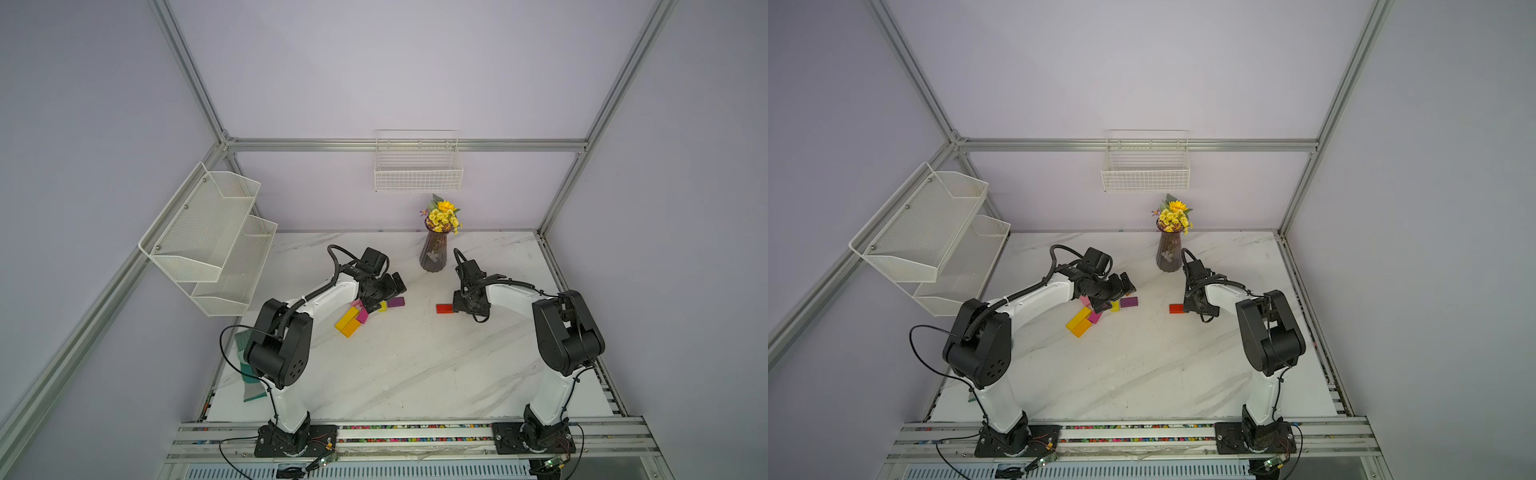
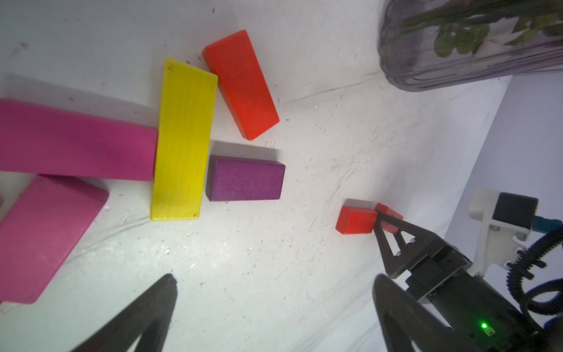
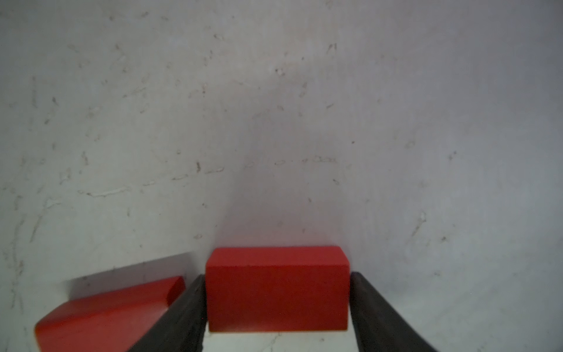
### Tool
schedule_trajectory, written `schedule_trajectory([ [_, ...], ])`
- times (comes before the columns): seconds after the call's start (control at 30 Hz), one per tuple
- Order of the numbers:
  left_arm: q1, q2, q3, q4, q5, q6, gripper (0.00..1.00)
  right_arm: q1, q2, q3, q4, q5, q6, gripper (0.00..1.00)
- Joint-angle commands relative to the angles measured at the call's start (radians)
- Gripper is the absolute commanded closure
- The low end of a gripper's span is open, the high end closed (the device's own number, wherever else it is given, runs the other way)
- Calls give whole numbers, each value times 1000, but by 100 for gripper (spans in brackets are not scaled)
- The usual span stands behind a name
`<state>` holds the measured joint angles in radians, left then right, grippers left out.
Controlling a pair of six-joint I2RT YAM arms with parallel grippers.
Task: Assemble the letter c with building blocks
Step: Assemble the building block at the center of the board.
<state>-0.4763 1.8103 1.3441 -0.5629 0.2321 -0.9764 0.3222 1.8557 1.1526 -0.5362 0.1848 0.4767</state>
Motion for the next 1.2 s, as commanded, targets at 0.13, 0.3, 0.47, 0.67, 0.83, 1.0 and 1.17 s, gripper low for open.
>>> schedule_trajectory([
  [0.13,-1,-22,4,11,13,16,0,-4,-39,-11,-15,-2,35,19],
  [0.3,-1,-26,4,11,15,19,0,-17,-50,18,-18,-28,61,15],
  [0.47,-1,-27,9,11,20,23,0,-37,-35,66,-19,-67,76,13],
  [0.67,-1,-27,12,9,25,27,0,-61,20,146,-22,-169,67,13],
  [0.83,-1,-27,12,8,26,30,0,-61,69,187,-24,-253,60,13],
  [1.0,-1,-28,10,8,27,34,0,-62,95,189,-15,-319,44,14],
  [1.17,-2,-29,7,6,27,38,0,-61,102,184,-13,-341,35,16],
])
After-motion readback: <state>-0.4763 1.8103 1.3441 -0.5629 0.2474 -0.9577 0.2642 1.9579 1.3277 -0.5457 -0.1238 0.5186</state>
